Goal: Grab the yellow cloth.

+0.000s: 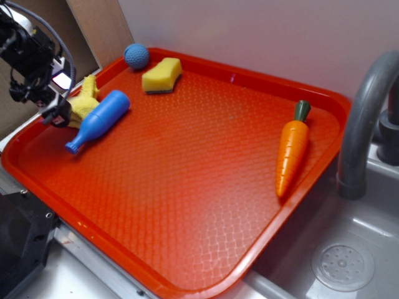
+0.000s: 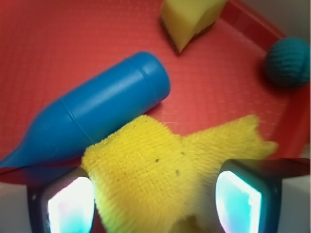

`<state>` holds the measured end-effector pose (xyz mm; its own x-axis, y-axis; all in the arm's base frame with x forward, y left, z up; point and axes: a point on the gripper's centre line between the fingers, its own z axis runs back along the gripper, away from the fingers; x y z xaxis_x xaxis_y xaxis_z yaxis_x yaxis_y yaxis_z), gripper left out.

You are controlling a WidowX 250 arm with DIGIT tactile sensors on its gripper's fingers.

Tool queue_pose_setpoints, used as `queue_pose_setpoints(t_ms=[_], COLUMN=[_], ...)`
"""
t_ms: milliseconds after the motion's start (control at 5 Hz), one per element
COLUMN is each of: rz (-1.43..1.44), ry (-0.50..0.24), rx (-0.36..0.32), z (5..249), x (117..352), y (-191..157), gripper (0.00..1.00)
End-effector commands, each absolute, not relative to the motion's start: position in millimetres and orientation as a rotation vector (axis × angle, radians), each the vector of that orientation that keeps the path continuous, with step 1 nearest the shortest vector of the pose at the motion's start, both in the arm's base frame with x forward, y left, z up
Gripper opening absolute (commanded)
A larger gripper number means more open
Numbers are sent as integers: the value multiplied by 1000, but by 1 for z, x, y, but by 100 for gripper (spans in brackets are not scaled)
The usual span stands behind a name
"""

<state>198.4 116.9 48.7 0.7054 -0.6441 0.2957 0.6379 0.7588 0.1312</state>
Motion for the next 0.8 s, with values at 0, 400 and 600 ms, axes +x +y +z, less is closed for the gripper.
queue_pose_setpoints(t_ms=[0,400,600], rz=[-767,-741,-714], ry=[-375,-385,-398], rx=[37,26,38], z=[48,48,48], x=[214,213,210], y=[120,123,125], gripper=[100,100,0])
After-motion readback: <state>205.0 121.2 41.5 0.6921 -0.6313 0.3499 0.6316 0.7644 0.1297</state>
